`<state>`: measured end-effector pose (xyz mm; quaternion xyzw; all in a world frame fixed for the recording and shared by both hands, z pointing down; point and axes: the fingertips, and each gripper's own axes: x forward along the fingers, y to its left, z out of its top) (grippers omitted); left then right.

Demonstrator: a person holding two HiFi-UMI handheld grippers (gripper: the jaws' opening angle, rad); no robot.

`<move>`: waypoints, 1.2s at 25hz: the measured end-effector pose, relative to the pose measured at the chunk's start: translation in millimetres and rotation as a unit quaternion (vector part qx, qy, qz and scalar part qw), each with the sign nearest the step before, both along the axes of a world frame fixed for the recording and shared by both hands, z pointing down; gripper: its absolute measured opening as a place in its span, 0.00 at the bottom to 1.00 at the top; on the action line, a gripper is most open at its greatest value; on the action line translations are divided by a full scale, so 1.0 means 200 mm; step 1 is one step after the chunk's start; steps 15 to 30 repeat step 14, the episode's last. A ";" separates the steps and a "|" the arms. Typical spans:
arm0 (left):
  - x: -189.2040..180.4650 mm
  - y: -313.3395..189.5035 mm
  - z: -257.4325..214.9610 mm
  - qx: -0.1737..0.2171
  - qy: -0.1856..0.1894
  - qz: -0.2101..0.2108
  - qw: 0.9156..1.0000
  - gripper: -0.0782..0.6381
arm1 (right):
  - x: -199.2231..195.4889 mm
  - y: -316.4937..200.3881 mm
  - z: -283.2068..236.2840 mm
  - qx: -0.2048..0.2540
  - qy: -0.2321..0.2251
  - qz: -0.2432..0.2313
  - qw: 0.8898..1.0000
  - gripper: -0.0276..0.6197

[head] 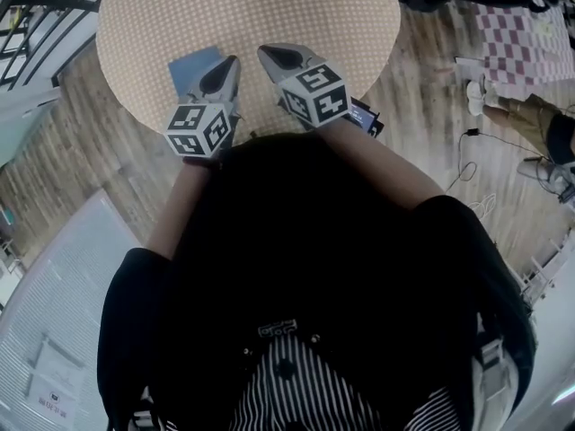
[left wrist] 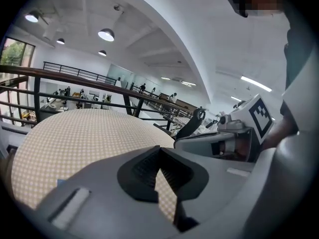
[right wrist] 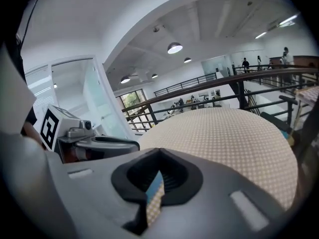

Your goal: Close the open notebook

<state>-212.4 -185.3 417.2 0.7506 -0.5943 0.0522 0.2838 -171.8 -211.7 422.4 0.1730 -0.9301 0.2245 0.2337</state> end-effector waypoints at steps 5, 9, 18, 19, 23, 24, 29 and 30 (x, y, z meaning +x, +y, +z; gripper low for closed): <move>0.01 0.03 0.00 0.001 0.005 0.005 1.000 0.11 | -0.07 0.08 0.00 0.000 -0.005 -0.013 1.000 0.05; -0.05 0.06 -0.01 0.001 0.006 -0.004 1.000 0.12 | -0.13 0.12 -0.01 0.005 -0.006 -0.025 1.000 0.05; -0.10 0.07 0.00 -0.004 0.012 -0.012 1.000 0.12 | -0.16 0.14 0.00 -0.002 -0.005 -0.031 0.999 0.05; -0.10 0.07 0.00 -0.004 0.012 -0.012 1.000 0.12 | -0.16 0.14 0.00 -0.002 -0.005 -0.031 0.999 0.05; -0.10 0.07 0.00 -0.004 0.012 -0.012 1.000 0.12 | -0.16 0.14 0.00 -0.002 -0.005 -0.031 0.999 0.05; -0.10 0.07 0.00 -0.004 0.012 -0.012 1.000 0.12 | -0.16 0.14 0.00 -0.002 -0.005 -0.031 0.999 0.05; -0.10 0.07 0.00 -0.004 0.012 -0.012 1.000 0.12 | -0.16 0.14 0.00 -0.002 -0.005 -0.031 0.999 0.05; -0.10 0.07 0.00 -0.004 0.012 -0.012 1.000 0.12 | -0.16 0.14 0.00 -0.002 -0.005 -0.031 0.999 0.05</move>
